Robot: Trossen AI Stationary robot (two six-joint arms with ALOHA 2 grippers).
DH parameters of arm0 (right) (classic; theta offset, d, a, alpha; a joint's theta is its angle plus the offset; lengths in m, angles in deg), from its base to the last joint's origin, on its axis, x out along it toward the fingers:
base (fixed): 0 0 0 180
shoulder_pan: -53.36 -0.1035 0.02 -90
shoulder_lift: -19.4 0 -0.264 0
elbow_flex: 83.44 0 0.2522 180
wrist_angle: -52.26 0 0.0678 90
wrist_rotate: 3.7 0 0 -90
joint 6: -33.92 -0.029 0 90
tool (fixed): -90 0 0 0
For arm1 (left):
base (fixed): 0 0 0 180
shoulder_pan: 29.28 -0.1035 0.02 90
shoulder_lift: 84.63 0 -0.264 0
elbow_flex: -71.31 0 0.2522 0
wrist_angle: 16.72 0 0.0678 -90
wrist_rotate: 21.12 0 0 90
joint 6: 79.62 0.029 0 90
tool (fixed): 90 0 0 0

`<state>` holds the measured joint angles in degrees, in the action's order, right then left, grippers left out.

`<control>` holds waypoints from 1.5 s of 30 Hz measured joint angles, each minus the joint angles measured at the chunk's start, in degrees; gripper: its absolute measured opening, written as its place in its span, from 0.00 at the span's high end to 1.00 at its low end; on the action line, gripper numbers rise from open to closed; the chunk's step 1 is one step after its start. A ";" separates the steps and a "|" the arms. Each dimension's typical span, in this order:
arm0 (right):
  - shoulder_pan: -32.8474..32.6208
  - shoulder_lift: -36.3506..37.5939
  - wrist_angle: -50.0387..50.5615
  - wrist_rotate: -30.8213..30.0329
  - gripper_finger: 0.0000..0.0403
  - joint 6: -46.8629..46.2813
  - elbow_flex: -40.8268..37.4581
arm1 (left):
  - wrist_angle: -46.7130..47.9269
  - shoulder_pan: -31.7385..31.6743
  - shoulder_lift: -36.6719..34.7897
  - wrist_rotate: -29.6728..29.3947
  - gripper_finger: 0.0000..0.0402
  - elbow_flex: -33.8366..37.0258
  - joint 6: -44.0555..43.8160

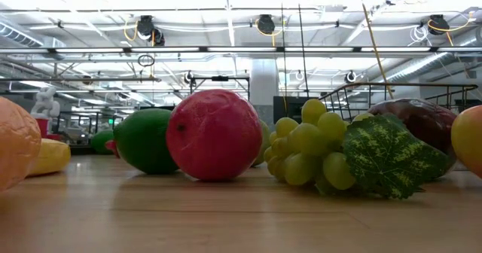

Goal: Build produce basket
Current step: Put the orange pumpkin into the wire basket

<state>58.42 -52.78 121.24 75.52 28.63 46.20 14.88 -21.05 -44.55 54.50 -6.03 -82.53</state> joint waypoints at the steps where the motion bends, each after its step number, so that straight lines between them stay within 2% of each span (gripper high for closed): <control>1: 0.11 0.00 -0.02 0.02 1.00 -0.08 0.00 | 1.46 0.00 2.07 -1.47 0.92 -3.23 -0.30; 7: 0.18 0.00 -0.08 0.06 1.00 -0.03 0.00 | 8.28 -1.10 13.35 -5.12 0.92 -20.43 2.14; 10: 0.18 0.00 -0.07 0.27 1.00 -2.34 -0.02 | 8.99 -3.39 17.87 -5.25 0.92 -25.84 3.76; 13: 0.18 0.00 -0.07 0.30 1.00 -5.90 -0.02 | 9.52 -6.51 21.57 -5.26 0.92 -29.24 1.31; 21: 0.15 0.00 -0.02 0.52 1.00 -11.06 -0.02 | 9.27 -12.11 28.75 -3.43 0.92 -30.06 3.89; 26: 0.15 0.07 1.87 5.73 1.00 -8.33 -0.05 | 8.70 -11.98 32.69 -3.58 0.92 -30.06 -4.04; 31: 0.13 0.17 4.95 11.69 1.00 -6.72 -0.07 | 7.63 -9.93 36.12 -3.73 0.92 -30.04 -12.46; 35: 0.12 0.15 7.89 13.97 1.00 -7.91 -0.07 | 5.61 -6.93 38.30 -3.68 0.92 -30.04 -13.84; 43: 0.11 0.15 10.12 13.75 1.00 -11.14 -0.07 | 6.76 -3.47 39.05 -3.57 0.92 -30.04 -12.49; 45: 0.07 0.16 8.82 10.72 1.00 -14.77 -0.07 | 7.84 -3.13 38.67 -3.65 0.92 -30.02 -11.28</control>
<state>58.49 -52.62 130.06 86.24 13.86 46.13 22.72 -24.18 -5.88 50.85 -36.05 -93.81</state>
